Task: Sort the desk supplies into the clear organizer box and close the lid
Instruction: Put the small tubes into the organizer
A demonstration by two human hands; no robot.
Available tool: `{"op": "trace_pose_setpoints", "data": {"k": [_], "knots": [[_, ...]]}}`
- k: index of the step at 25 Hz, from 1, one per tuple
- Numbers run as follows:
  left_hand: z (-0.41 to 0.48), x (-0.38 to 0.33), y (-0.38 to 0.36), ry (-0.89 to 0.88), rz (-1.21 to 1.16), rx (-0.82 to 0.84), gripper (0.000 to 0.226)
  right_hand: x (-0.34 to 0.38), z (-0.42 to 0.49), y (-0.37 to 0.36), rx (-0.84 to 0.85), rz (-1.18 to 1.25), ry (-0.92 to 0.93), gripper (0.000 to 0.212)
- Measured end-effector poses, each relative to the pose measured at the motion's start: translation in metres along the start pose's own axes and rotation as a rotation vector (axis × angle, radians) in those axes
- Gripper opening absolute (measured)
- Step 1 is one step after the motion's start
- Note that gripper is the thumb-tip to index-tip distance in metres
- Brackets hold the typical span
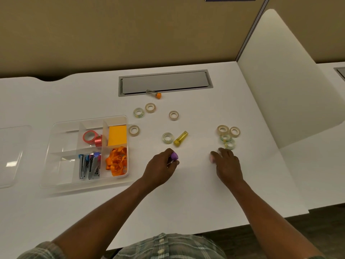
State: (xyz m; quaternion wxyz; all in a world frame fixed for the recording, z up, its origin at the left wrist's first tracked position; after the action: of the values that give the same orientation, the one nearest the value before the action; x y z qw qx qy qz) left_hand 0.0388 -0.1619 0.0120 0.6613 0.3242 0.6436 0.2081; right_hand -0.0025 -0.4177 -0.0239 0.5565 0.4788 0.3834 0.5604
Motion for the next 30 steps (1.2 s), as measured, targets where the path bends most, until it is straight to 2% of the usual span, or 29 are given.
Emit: {"op": "trace_pose_setpoints", "data": {"k": [3, 6, 8, 11, 13, 16, 19, 21, 26, 30], "knots": [[-0.003, 0.012, 0.009, 0.101, -0.058, 0.003, 0.01, 0.002, 0.006, 0.006, -0.08, -0.014, -0.028, 0.016], [-0.008, 0.028, 0.025, 0.242, -0.16, -0.021, 0.017, 0.016, 0.013, 0.006, -0.09, 0.093, -0.136, 0.02], [-0.013, 0.042, 0.04, 0.384, -0.306, -0.053, 0.028, 0.041, 0.016, 0.004, -0.008, 0.386, -0.287, 0.025], [-0.023, 0.067, 0.067, 0.567, -0.513, -0.106, 0.043, 0.095, 0.015, 0.0, 0.128, 0.854, -0.616, 0.025], [-0.026, 0.085, 0.087, 0.654, -0.629, -0.155, 0.041, 0.145, 0.015, -0.003, 0.234, 1.14, -0.798, 0.024], [-0.033, 0.121, 0.124, 0.744, -0.739, -0.232, 0.029, 0.23, 0.021, -0.001, 0.412, 1.394, -0.876, 0.025], [-0.043, 0.161, 0.164, 0.805, -0.735, -0.341, 0.029, 0.306, 0.026, -0.002, 0.582, 1.47, -0.864, 0.029], [-0.049, 0.191, 0.194, 0.827, -0.652, -0.443, 0.027, 0.356, 0.026, -0.006, 0.659, 1.459, -0.841, 0.029], [-0.054, 0.248, 0.26, 0.697, -0.352, -0.576, 0.023, 0.459, 0.03, -0.017, 0.683, 1.297, -0.689, 0.03], [-0.047, 0.27, 0.276, 0.624, -0.183, -0.549, 0.029, 0.509, 0.027, -0.032, 0.711, 1.167, -0.613, 0.032]]}}
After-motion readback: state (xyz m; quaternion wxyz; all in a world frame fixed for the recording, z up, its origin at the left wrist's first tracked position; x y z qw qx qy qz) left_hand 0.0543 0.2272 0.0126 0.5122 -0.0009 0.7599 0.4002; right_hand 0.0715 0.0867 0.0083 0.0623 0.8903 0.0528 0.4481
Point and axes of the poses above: each hand's wrist, its own z-axis towards the middle knuckle, its own y-axis out of the back of the hand, x = y × z, the point moved 7 cm from there along z, towards the middle knuckle, and after that the axes turned 14 degrees about -x, right-handed, at the moved point
